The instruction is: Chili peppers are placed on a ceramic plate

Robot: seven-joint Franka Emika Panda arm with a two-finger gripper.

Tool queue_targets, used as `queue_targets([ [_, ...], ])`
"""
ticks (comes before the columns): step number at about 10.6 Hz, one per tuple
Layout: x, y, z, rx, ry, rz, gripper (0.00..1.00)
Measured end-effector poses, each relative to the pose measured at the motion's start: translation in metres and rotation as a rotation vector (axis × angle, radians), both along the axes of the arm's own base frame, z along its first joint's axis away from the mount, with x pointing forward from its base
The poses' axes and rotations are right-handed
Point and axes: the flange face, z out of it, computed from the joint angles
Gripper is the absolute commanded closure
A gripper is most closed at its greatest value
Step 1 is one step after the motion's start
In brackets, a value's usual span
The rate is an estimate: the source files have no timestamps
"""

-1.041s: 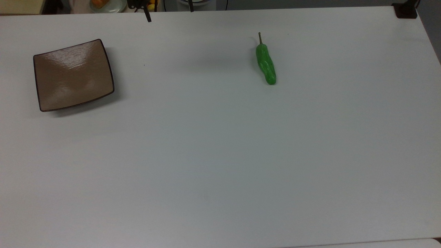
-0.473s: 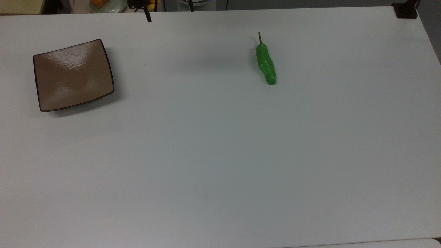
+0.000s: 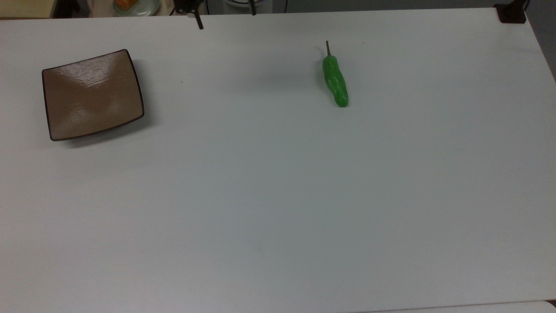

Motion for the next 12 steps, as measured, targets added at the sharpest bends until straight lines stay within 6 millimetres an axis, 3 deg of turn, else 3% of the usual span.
queue_targets([
  [4, -0.014, 0.088, -0.009, 0.006, 0.040, -0.038, 0.00],
  [6, -0.020, 0.121, -0.021, 0.003, 0.071, -0.066, 0.00],
  [9, -0.040, 0.163, -0.065, -0.031, 0.162, -0.023, 0.00],
  [12, -0.059, 0.185, -0.115, -0.074, 0.258, -0.022, 0.00],
])
